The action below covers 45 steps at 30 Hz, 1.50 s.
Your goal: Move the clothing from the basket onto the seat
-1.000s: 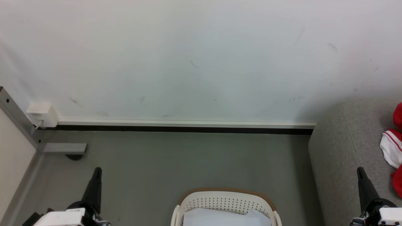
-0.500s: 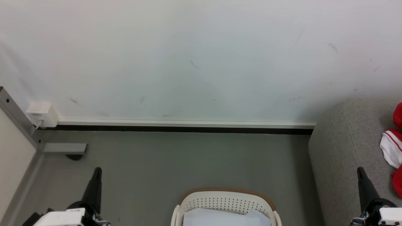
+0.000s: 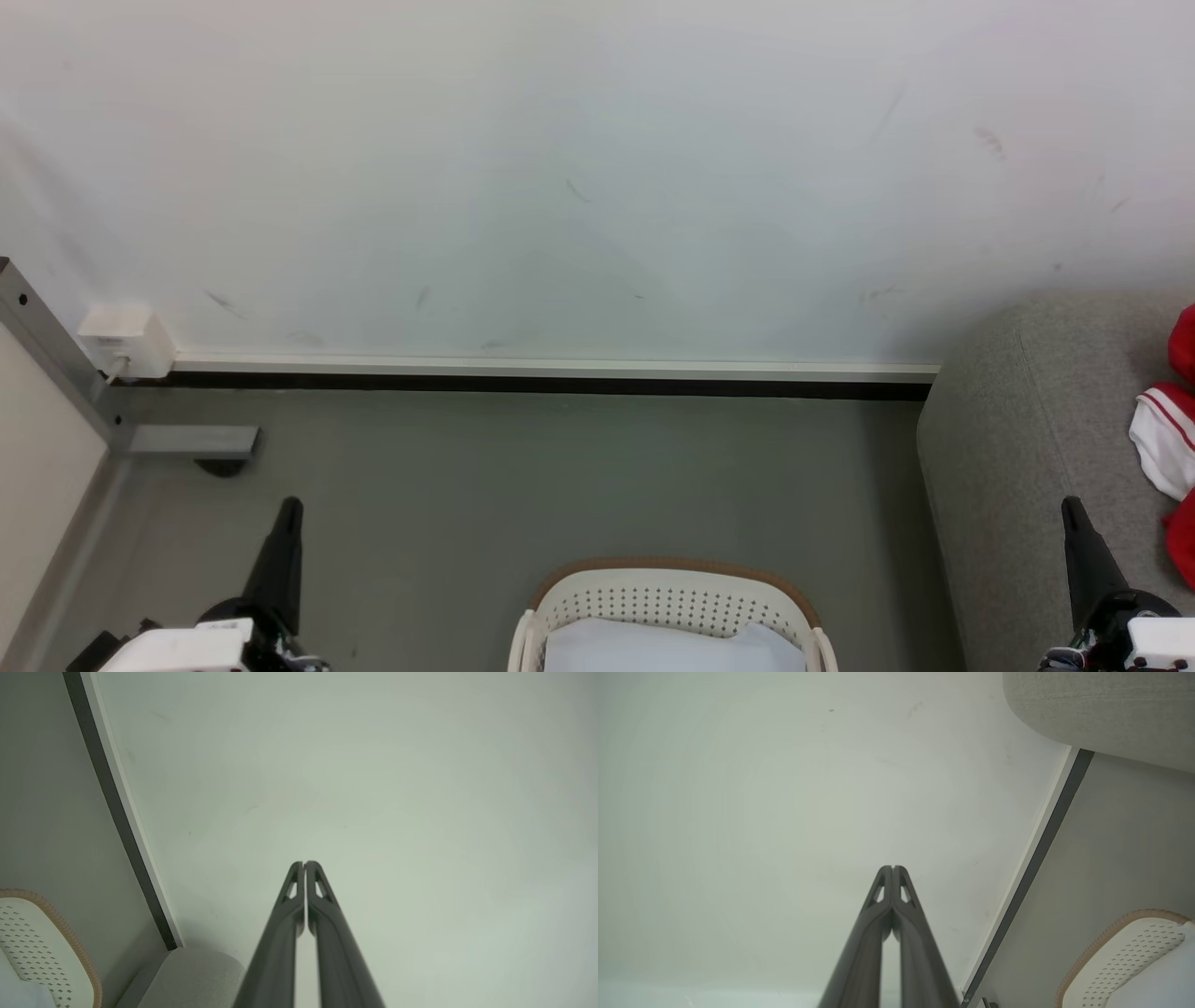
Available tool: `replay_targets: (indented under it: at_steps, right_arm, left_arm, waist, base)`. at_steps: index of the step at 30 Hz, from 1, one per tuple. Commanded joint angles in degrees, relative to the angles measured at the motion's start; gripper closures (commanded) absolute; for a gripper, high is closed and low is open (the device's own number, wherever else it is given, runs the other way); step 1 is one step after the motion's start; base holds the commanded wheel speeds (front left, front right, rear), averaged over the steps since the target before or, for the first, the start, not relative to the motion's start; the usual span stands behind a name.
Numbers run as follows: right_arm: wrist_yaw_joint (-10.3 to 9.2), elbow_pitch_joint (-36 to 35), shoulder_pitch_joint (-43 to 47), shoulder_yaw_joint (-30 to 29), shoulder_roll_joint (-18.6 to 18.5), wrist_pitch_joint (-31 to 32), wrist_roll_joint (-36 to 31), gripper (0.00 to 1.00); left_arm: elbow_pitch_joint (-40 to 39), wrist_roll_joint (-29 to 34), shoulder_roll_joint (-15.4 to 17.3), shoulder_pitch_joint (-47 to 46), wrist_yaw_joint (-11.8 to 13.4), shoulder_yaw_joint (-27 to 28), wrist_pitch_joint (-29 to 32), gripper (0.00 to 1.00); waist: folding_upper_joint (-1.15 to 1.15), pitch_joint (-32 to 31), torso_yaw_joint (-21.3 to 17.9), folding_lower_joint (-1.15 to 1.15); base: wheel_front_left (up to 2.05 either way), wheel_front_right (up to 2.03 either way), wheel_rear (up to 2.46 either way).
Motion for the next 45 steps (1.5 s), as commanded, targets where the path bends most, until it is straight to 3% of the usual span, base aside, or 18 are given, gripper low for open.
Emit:
replay_targets:
  at_steps: [1,45]
  right_arm:
    - [-0.14,-0.1,-0.7,-0.3,0.1,0.1,-0.4,1.00]
    - [-0.14,-0.1,-0.7,-0.3,0.1,0.2,-0.5,1.00]
  left_arm:
    - [-0.1,-0.8,0.1,-0.4,-0.3,0.1,0.2,1.00]
    - [-0.2,-0.8,0.1,-0.4,-0.3,0.1,0.2,1.00]
  waist:
    - [0.00,0.0,0.0,0.00]
    - [0.00,0.0,0.0,0.00]
  base:
    - [0.00,0.00,0.00]
    - [0.00,0.00,0.00]
